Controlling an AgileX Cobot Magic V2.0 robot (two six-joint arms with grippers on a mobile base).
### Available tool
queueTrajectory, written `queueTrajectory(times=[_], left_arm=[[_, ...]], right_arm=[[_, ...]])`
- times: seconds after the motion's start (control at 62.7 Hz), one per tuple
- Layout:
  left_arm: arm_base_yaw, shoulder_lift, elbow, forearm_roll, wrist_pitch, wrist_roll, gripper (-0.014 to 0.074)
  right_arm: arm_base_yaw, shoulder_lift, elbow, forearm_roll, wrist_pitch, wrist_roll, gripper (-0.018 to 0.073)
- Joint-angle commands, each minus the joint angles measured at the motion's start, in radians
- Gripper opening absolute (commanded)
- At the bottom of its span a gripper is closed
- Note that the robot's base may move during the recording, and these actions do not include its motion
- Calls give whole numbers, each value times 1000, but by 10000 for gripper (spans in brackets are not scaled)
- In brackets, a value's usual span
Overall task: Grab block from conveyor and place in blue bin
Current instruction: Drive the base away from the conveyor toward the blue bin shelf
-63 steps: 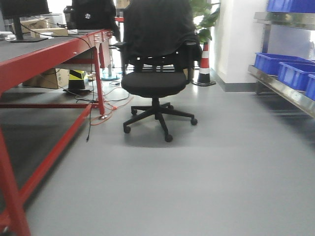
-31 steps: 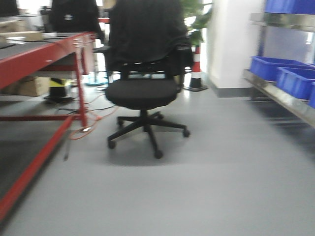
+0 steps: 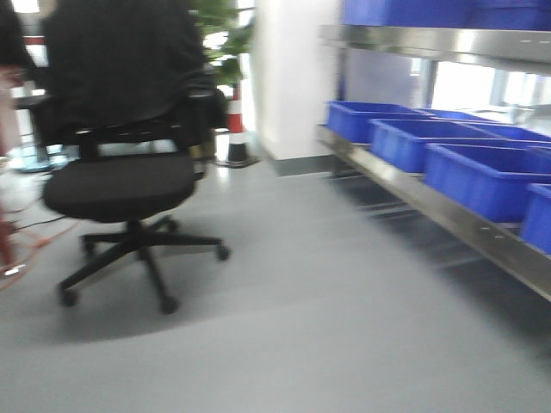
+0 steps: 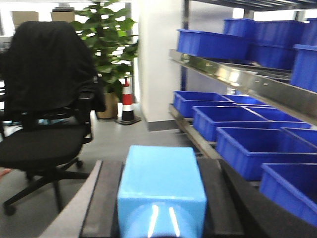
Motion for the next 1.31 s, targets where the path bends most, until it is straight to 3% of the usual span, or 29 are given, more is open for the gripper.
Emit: queueTrajectory(times=[0.0, 1.292], left_arm=[[-3, -2, -1, -6, -21, -1, -111], [-3, -2, -1, -6, -27, -1, -111]], right_arm=[[-2, -3, 5, -3, -16, -4, -162], [-2, -3, 5, -3, -16, -4, -162]])
